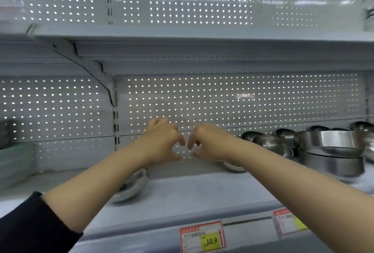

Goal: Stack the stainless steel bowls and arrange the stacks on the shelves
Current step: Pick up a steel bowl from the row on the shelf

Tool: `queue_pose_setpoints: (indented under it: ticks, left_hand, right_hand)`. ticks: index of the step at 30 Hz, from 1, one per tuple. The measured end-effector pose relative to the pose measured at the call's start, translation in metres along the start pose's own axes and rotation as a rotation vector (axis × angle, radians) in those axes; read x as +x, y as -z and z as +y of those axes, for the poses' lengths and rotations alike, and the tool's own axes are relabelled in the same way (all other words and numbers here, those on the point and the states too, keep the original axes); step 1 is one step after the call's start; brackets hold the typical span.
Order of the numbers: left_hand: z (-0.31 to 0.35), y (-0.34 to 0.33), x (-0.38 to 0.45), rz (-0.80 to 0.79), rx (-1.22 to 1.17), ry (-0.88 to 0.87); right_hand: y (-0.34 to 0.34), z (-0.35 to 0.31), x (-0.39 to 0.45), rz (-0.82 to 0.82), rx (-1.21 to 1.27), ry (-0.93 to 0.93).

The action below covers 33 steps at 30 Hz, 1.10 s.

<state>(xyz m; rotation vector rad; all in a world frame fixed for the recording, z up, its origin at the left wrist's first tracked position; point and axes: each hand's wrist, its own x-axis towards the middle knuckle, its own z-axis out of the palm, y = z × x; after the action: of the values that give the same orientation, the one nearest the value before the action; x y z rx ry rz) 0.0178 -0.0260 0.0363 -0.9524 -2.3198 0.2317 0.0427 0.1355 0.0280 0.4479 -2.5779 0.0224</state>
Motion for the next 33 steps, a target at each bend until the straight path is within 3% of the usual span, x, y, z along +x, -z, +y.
queue_pose_setpoints:
  ticks: [7, 11, 21, 26, 33]
  left_hand:
    - [0.057, -0.015, 0.067, -0.014, 0.063, 0.04]
    - [0.09, -0.035, 0.094, -0.085, 0.127, 0.018]
    - [0.132, -0.073, 0.13, -0.29, 0.195, -0.015]
    - [0.131, -0.083, 0.134, -0.355, 0.239, -0.059]
    - [0.109, -0.062, 0.122, -0.238, 0.231, -0.103]
  right_hand:
    - [0.011, 0.087, -0.022, -0.012, -0.112, -0.093]
    - [-0.004, 0.122, -0.03, -0.113, -0.183, -0.125]
    - [-0.042, 0.148, -0.038, -0.316, -0.26, -0.067]
    - [-0.049, 0.152, -0.039, -0.321, -0.333, -0.046]
    - [-0.033, 0.141, -0.028, -0.182, -0.318, 0.02]
